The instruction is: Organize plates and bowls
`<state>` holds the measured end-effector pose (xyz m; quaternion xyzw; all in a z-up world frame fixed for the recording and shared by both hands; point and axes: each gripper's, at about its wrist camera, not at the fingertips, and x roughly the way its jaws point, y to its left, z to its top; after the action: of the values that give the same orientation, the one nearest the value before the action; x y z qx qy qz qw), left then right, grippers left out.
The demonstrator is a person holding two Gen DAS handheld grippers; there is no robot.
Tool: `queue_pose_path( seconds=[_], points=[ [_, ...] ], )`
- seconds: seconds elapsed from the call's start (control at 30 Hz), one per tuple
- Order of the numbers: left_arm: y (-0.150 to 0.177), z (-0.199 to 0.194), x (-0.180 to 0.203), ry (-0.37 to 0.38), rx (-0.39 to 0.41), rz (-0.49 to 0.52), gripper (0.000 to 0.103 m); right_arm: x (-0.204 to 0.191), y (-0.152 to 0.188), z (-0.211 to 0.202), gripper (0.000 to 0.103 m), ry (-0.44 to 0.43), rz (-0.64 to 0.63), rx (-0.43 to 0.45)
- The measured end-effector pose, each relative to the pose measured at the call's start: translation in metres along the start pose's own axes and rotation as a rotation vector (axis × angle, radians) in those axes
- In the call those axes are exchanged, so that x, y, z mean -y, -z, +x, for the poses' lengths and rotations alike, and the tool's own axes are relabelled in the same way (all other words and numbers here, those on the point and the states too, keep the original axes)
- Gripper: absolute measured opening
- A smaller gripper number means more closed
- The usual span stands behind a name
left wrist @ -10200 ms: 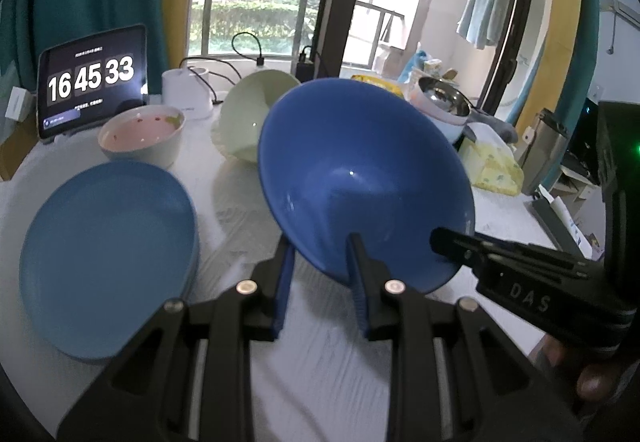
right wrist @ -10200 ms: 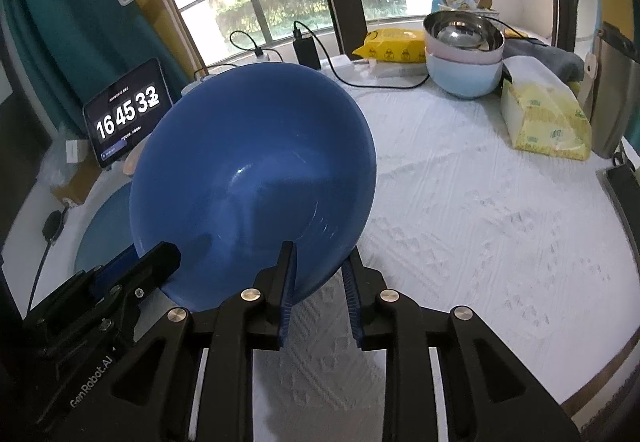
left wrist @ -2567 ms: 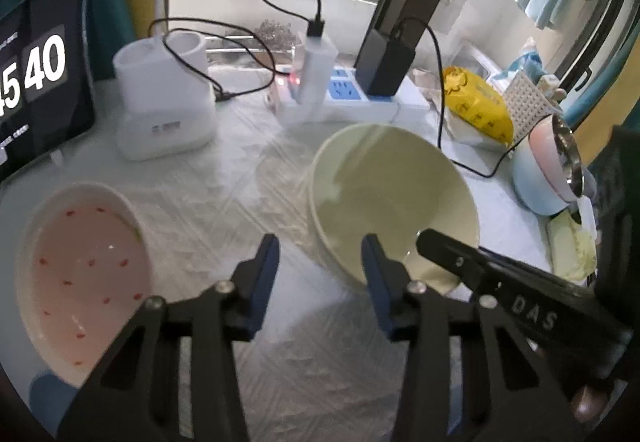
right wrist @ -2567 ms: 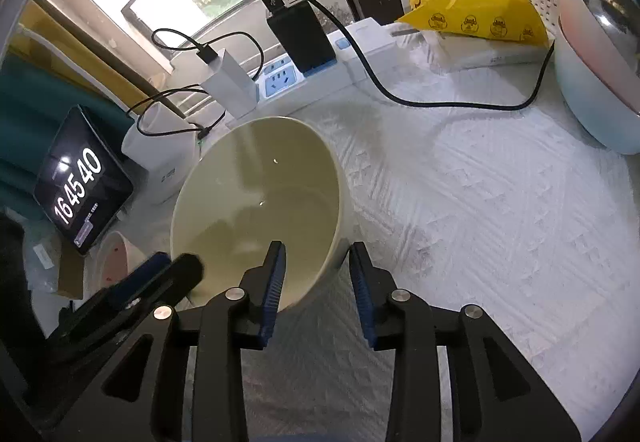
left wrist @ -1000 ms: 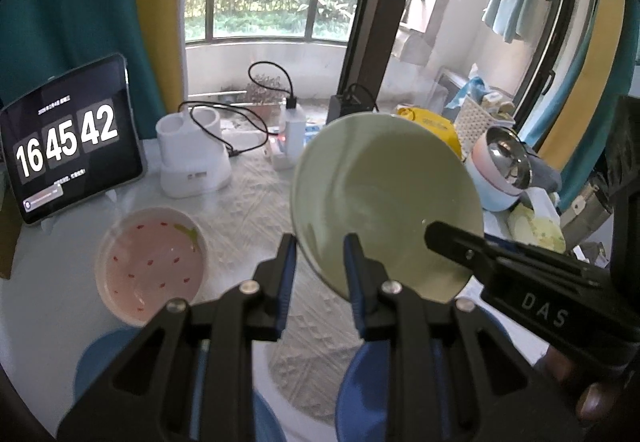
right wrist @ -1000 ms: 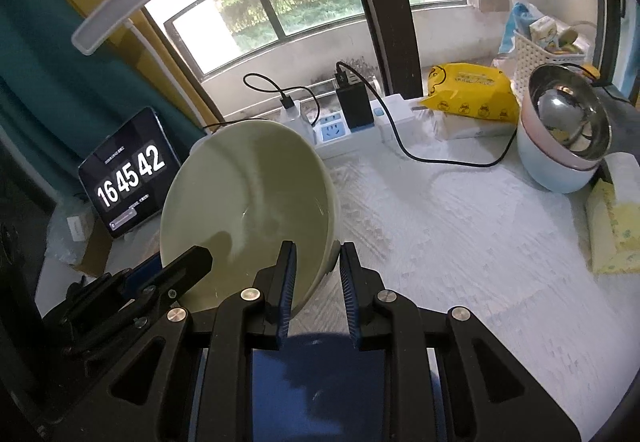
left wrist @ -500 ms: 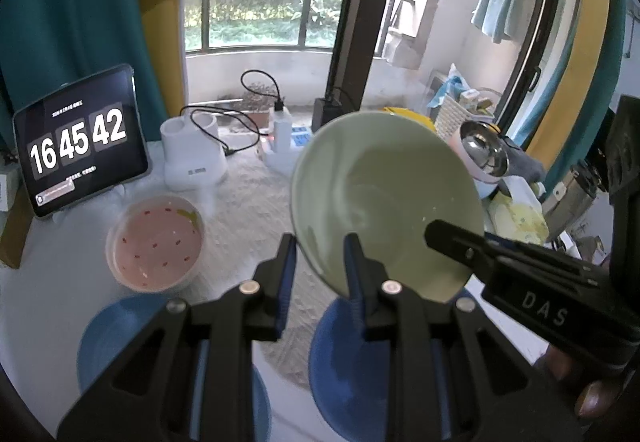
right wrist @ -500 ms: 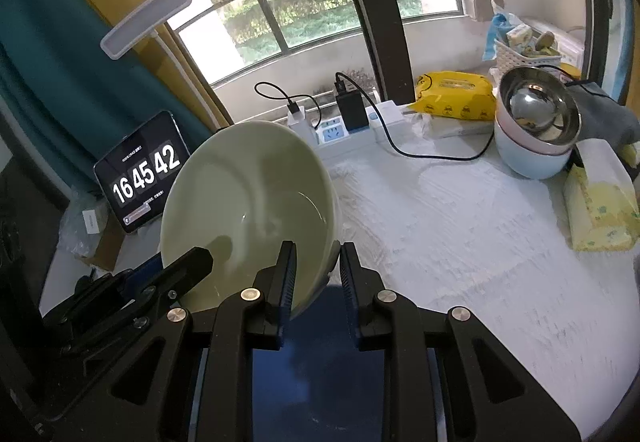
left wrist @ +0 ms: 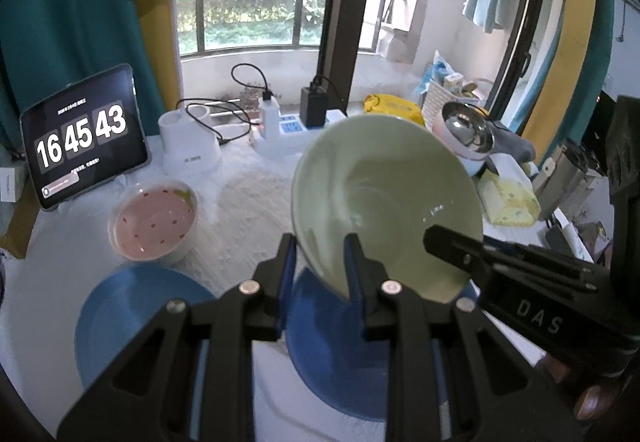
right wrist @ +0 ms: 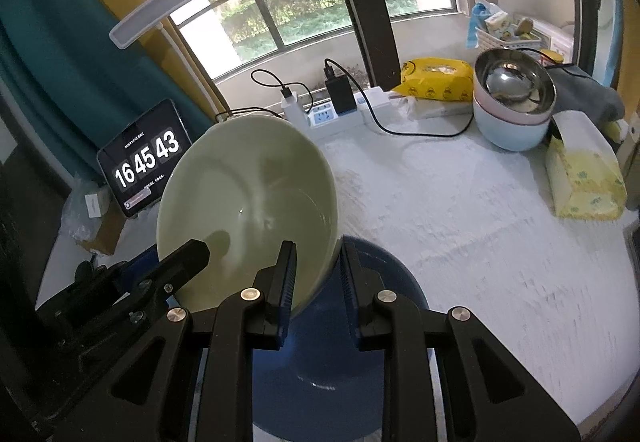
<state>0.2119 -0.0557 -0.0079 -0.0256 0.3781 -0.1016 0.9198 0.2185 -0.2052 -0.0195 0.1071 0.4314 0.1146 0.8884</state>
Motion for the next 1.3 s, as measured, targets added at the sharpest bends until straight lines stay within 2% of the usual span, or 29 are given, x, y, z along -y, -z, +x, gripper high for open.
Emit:
queue_pose_path(
  seconds=[0.37,1.3],
  points=[
    [0.018,0.003,0.012,0.01,-0.03,0.013,0.025,0.012,0.019,-0.003,0.024,0.011,0.022,-0.023],
    [0.054,0.025,0.018,0.008,-0.126,0.03,0.025,0.027,0.059,0.018,0.024,0.035,0.052,-0.128]
  ],
)
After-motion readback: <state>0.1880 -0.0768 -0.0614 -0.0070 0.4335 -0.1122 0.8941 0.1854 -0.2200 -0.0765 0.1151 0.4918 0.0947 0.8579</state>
